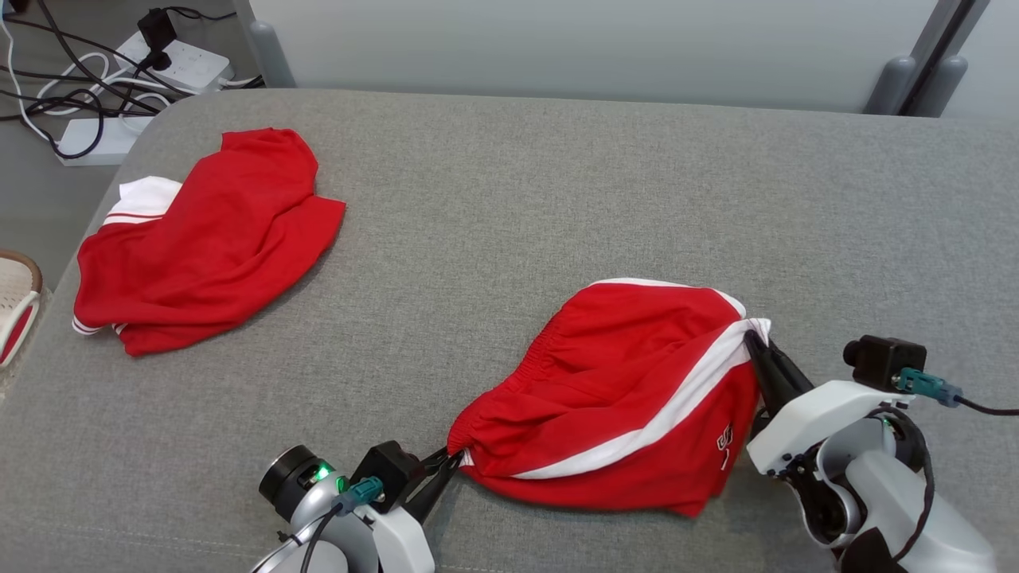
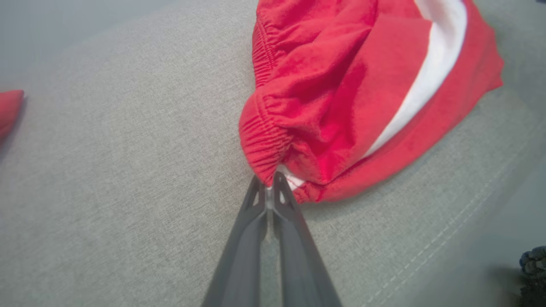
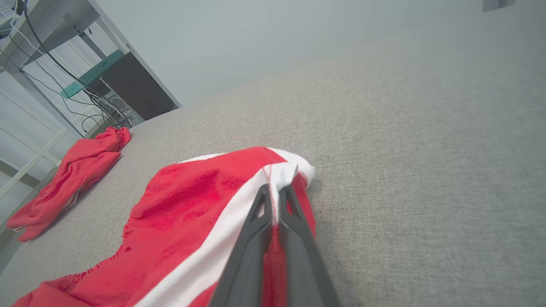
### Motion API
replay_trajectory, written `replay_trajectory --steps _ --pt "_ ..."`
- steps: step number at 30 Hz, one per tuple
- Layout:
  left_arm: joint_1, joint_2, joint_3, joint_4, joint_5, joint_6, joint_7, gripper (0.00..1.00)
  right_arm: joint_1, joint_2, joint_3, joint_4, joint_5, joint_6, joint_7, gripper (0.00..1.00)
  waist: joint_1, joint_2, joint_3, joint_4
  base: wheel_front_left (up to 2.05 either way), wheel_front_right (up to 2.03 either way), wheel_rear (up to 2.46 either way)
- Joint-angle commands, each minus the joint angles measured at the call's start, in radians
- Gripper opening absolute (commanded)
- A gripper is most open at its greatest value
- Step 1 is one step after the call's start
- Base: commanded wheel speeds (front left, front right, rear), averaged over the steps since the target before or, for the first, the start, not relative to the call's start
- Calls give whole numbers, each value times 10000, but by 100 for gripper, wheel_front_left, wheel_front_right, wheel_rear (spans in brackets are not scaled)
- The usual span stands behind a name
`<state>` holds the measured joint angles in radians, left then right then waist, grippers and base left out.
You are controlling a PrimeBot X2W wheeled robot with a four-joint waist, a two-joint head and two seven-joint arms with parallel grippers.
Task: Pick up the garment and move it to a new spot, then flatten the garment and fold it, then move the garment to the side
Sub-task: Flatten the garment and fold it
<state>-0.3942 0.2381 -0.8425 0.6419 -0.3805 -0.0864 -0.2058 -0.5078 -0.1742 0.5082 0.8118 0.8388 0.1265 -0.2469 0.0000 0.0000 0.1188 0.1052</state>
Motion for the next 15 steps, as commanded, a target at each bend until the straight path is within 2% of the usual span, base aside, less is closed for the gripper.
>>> replay_trajectory --steps 1,4,8,11,15 --pt "-313 181 352 -111 -194 1 -108 0 -252 -168 191 -315 73 42 -128 0 0 0 -33 -15 0 0 0" --pt "-207 84 502 -165 -612 -118 -172 0 -327 -507 -251 -777 -310 42 -142 0 0 0 -110 -67 0 0 0" --pt "-6 -113 891 -632 -1641 -326 -320 0 -4 -748 -1537 -2005 -1442 42 -146 0 0 0 -297 -150 0 0 0" --pt "261 -303 1144 -1298 -2987 -423 -364 0 477 -718 -2286 -2829 -2232 42 -146 0 0 0 -485 -233 0 0 0" --pt "514 -47 453 -2952 -5230 -438 -6 0 960 -654 -2551 -3291 -2791 42 -147 0 0 0 -719 -360 0 0 0"
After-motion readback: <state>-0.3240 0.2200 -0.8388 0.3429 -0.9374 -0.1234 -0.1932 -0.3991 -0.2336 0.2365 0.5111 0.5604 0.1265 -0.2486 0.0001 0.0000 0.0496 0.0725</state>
